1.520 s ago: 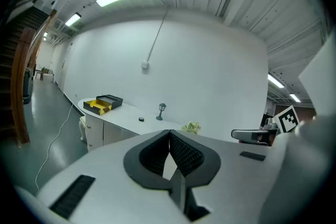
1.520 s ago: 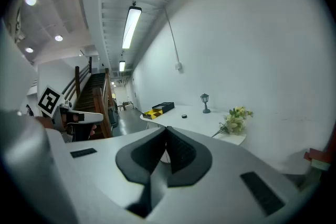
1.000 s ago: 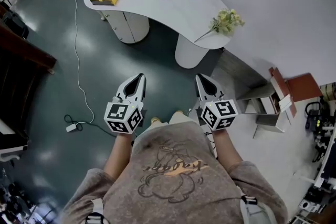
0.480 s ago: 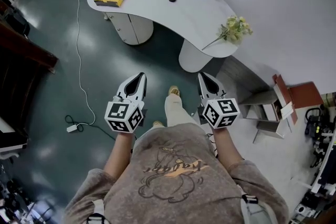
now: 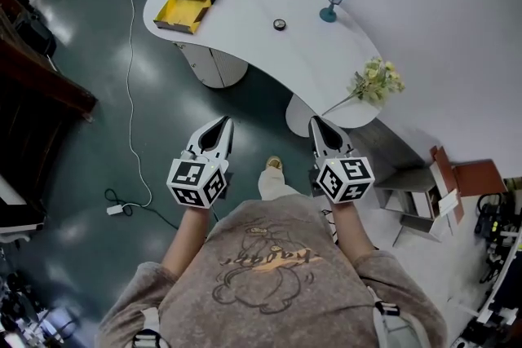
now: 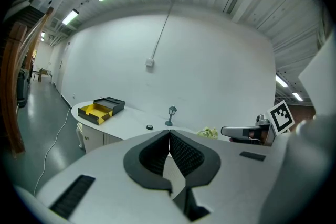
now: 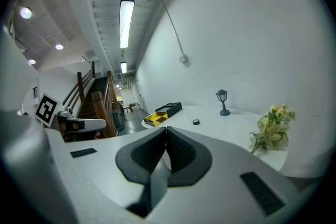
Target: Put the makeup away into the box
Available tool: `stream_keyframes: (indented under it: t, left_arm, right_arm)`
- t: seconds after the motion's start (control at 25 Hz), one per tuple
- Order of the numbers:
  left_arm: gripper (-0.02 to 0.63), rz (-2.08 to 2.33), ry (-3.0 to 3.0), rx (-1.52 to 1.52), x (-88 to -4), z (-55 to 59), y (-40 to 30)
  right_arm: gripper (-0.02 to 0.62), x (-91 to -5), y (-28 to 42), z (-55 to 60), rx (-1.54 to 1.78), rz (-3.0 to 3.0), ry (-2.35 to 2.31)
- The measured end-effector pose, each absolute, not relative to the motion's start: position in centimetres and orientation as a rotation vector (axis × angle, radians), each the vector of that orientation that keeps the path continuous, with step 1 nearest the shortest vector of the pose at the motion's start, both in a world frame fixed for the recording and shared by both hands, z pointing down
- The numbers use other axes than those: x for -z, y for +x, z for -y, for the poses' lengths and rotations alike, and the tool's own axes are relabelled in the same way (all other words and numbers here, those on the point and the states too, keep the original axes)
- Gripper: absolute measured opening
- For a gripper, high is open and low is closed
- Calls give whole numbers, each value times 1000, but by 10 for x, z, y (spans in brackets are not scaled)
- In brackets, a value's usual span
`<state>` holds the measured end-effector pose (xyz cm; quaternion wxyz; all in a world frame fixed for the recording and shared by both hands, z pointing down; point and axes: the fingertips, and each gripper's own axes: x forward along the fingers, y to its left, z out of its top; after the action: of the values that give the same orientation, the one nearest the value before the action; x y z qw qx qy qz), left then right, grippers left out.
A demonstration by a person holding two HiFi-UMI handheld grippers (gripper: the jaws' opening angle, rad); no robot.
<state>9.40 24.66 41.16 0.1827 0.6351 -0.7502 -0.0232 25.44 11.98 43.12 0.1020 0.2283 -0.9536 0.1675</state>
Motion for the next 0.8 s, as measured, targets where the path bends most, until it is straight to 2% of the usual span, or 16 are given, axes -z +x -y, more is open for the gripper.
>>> stream_keyframes:
  t: [0.8]
  left_arm:
    - [21, 2191, 1676, 80, -404, -104, 13]
  right_arm:
    - [2, -434, 169, 22, -494, 2817, 497]
